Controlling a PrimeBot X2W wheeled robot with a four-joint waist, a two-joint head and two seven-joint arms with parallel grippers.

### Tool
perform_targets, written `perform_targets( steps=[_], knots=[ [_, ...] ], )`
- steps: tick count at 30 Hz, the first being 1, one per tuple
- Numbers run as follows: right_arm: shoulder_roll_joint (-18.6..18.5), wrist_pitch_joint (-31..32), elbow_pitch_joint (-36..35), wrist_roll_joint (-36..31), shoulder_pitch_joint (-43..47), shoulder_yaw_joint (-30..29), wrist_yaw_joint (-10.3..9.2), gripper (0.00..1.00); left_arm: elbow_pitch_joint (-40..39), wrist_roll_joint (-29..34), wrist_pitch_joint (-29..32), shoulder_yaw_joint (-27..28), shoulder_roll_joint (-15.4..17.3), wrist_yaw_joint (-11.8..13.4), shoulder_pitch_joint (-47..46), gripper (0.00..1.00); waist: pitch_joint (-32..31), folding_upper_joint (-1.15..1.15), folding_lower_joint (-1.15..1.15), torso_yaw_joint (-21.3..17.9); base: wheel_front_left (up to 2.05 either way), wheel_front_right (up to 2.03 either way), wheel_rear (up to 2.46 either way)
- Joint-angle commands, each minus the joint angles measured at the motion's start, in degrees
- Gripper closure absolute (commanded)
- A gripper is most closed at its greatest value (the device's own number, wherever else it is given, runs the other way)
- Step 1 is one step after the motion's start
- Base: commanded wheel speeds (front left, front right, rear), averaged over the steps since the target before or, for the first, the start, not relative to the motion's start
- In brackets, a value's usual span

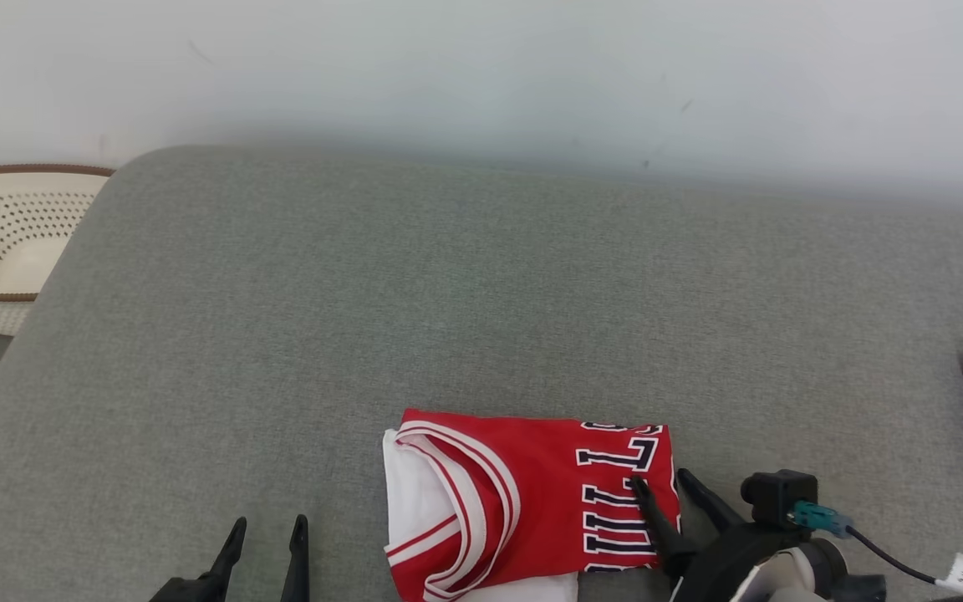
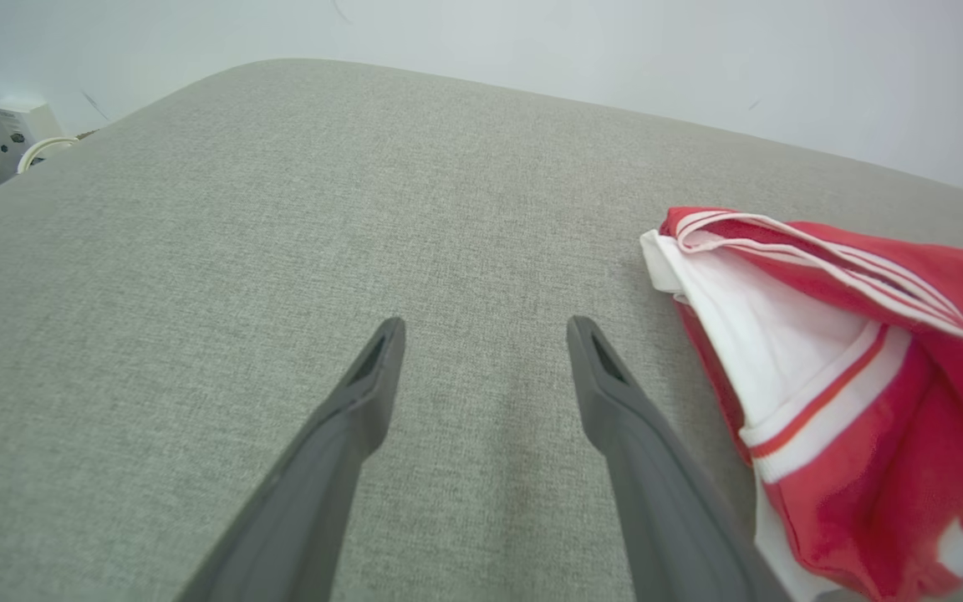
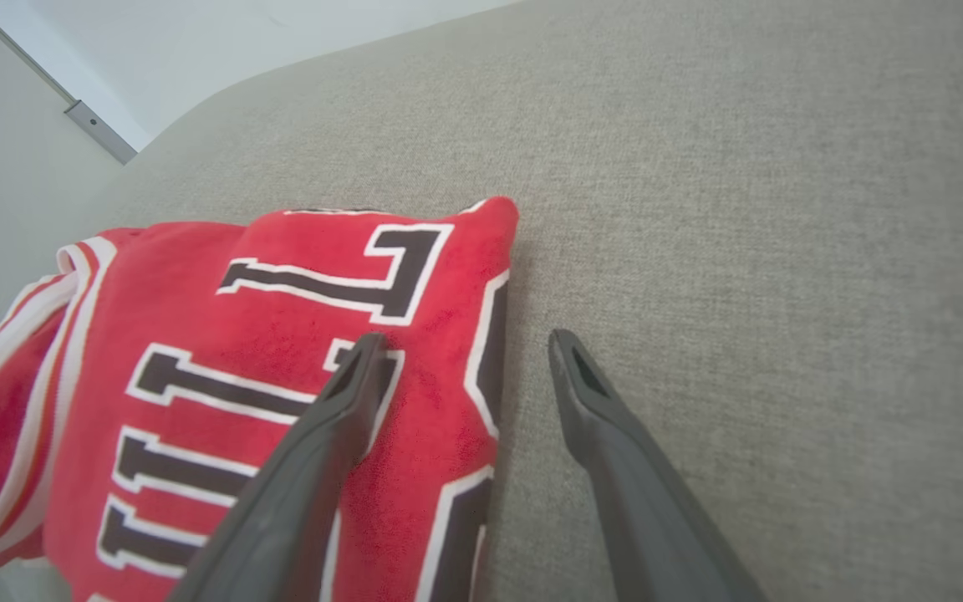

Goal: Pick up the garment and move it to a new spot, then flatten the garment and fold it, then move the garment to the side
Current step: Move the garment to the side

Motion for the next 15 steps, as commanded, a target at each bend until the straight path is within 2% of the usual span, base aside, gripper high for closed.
perform_targets(
  steps=[1, 2, 3, 4, 5, 9, 15],
  knots=[
    [0.9, -0.1, 1.3, -0.2, -1.2, 0.8, -0.08, 0.0, -0.8, 0.9, -0.1, 0.0, 0.1, -0.2, 0.7, 0.0, 0.0, 0.0, 0.0, 0.7, 0.0, 0.0, 0.0],
    [1.2, -0.1, 2.5, -0.1, -1.6, 1.1, -0.08, 0.23, -1.1, 1.0, 0.0, -0.1, 0.1, -0.2, 0.7, 0.0, 0.0, 0.0, 0.0, 0.9, 0.0, 0.0, 0.0],
    [1.4, -0.1, 3.2, -0.3, -2.0, 1.3, -0.08, 0.53, -1.2, 1.0, 0.0, -0.3, 0.1, -0.2, 0.7, 0.0, 0.1, 0.0, 0.0, 1.0, 0.0, 0.0, 0.0],
    [1.8, -0.1, 3.9, -0.3, -2.5, 1.5, -0.08, 0.71, -1.6, 1.0, -0.1, -0.3, 0.1, -0.1, 0.7, 0.0, 0.1, 0.0, 0.0, 1.1, 0.0, 0.0, 0.0],
    [2.1, -0.1, 4.4, -0.3, -2.8, 1.9, -0.08, 1.0, -1.9, 1.1, -0.1, -0.3, 0.1, -0.1, 0.6, 0.0, 0.1, 0.0, 0.0, 1.2, 0.0, 0.0, 0.0],
    [1.7, -0.1, 5.0, -2.1, -4.7, 0.3, -0.08, 1.0, -3.0, 1.4, -0.1, -0.7, 0.1, 0.4, 0.9, 0.0, -0.3, 0.0, 0.0, 0.9, 0.0, 0.0, 0.0],
    [1.0, -0.1, 4.6, -6.7, -4.7, -5.1, -0.08, 1.0, -4.1, 2.2, -0.1, -1.3, 0.1, 0.3, 0.8, 0.0, -1.3, 0.0, 0.0, -2.4, 0.0, 0.0, 0.0]
  ],
)
